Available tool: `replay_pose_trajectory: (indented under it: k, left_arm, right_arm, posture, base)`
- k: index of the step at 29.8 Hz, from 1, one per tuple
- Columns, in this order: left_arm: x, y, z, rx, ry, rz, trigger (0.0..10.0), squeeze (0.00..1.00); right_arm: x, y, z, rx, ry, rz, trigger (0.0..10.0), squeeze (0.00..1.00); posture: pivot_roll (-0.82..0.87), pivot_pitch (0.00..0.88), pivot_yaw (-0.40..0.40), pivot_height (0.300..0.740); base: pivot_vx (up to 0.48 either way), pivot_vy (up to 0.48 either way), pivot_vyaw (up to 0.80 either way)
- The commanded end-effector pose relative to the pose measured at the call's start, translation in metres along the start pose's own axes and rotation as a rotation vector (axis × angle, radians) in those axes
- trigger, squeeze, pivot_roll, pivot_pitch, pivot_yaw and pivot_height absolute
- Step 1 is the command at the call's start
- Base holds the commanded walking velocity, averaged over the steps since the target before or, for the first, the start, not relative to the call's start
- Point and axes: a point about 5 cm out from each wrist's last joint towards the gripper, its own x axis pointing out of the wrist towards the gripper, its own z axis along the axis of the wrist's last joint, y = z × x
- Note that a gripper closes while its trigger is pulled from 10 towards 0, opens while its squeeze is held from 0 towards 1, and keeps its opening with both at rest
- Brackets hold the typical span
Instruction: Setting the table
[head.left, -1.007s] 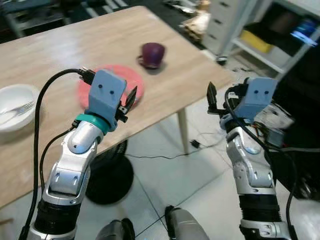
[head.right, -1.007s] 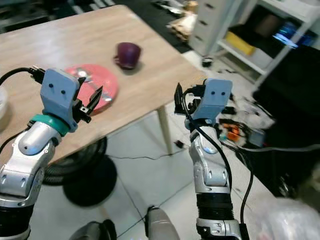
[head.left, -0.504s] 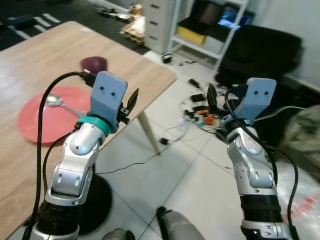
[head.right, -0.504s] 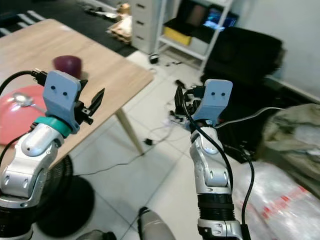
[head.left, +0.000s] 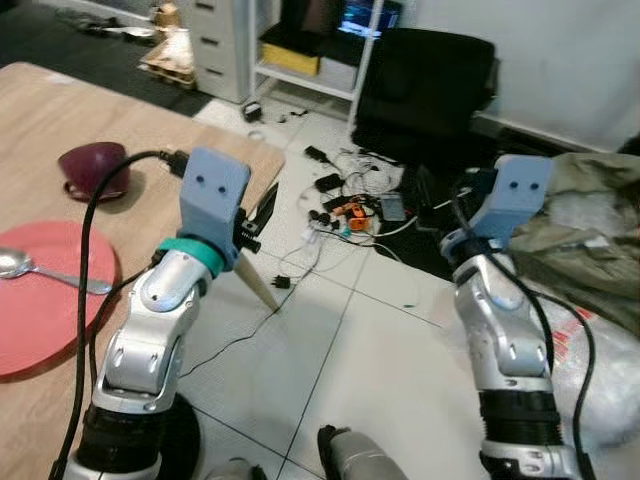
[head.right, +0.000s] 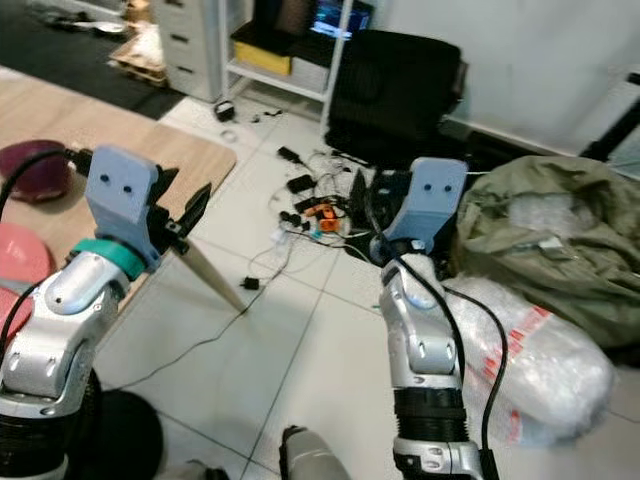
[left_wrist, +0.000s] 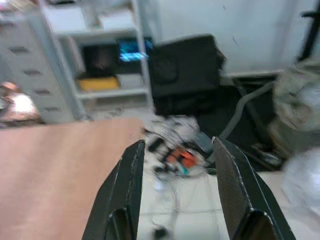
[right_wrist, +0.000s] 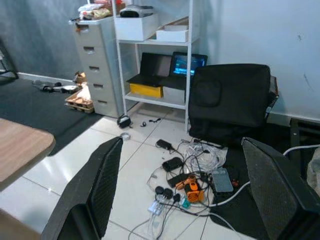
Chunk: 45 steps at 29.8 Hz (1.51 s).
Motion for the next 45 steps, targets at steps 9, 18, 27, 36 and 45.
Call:
replay_pose_trajectory:
  k: [9,18,27,36,45]
  left_arm:
    - [-0.001,0.004,-0.023,-0.126,0.009,0.189,10.0,0.00]
    - [0.004,0.007,-0.021,-0.085,0.001,0.228,10.0,0.00]
    - [0.006,0.006,-0.020,-0.068,-0.007,0.220,10.0,0.00]
    - [0.007,0.007,-0.019,-0.062,-0.011,0.216,10.0,0.00]
    - [0.009,0.007,-0.019,-0.060,-0.013,0.211,10.0,0.00]
  right_arm:
    - [-0.007,-0.002,-0.016,-0.063,0.042,0.021,10.0,0.00]
    - [-0.008,0.001,-0.018,-0.068,0.047,0.028,10.0,0.00]
    - [-0.009,0.001,-0.019,-0.066,0.046,0.030,10.0,0.00]
    - [-0.009,0.002,-0.019,-0.060,0.043,0.030,10.0,0.00]
    - [-0.009,0.001,-0.019,-0.059,0.042,0.026,10.0,0.00]
  posture:
    - [-0.07,0.031,0.036,0.740]
    - [-0.07,0.027,0.039,0.740]
    - [-0.07,0.030,0.042,0.740]
    - [-0.07,0.036,0.045,0.740]
    - [-0.07,0.040,0.045,0.740]
  base:
    - [0.000,0.000,-0.80]
    - [0.000,0.000,-0.80]
    - [0.000,0.000,-0.80]
    - [0.000,0.000,-0.80]
    - [0.000,0.000,-0.80]
